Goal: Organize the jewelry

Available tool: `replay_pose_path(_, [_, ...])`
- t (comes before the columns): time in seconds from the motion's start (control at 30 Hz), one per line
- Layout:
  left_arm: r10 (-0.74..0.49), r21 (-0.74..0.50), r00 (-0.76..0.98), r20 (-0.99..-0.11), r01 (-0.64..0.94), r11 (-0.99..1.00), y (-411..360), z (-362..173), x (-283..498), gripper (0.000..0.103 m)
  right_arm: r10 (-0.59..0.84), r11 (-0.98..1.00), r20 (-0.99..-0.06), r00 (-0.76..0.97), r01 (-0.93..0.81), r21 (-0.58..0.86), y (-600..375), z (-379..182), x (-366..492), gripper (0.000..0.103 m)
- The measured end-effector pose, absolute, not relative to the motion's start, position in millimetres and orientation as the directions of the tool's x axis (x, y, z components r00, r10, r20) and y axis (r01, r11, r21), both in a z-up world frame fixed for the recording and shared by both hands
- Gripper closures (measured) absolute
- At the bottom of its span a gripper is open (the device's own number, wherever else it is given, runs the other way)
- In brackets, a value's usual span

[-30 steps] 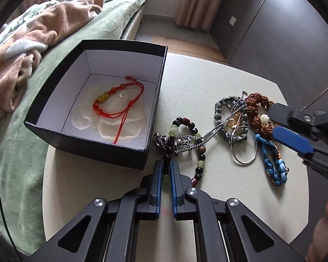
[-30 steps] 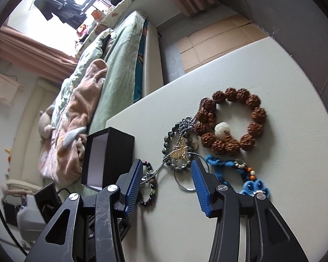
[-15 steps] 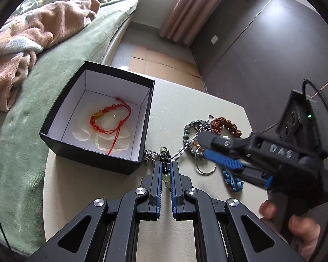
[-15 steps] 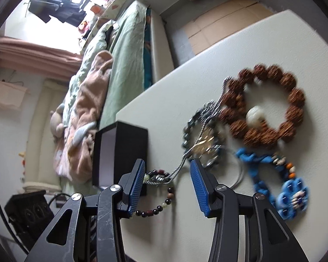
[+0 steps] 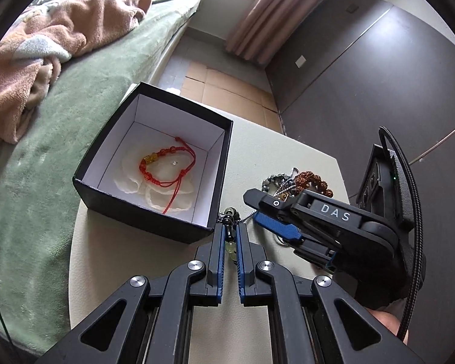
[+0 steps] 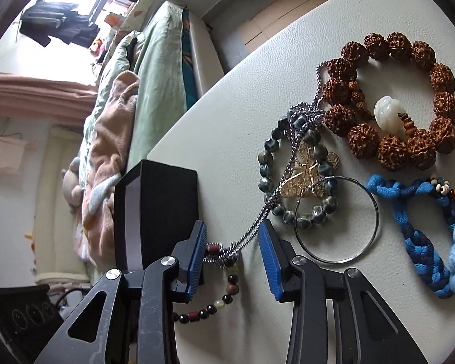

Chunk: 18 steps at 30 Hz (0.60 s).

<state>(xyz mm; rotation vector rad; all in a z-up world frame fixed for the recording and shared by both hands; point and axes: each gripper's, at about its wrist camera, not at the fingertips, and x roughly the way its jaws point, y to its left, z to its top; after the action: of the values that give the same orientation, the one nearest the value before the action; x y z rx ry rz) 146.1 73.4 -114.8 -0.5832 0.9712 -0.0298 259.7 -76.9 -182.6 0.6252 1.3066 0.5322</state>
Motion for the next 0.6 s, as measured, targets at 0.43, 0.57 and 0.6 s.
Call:
replay_pose_path(0.43, [-0.371,-0.602,0.686,-0.625,-0.121,0.789,82,-80,130,0.096,0.658,0.734,-0.723,0.21,0.036,0.679,-75,-183,266,0.07])
replay_pose_path(0.57, [-0.389,-0.62,0.706,-0.591,-0.089,0.78,81,-72,129,0.096,0.65,0.74,-0.734,0.196,0.054,0.67,-82,-190,266,0.098])
replay_pose_path(0.6, [-0.389,-0.618,0.706,-0.592,-0.089,0.781,81,-71,130,0.096,0.665,0.726,-0.722,0.191,0.061,0.685,-83,-194,266,0.098])
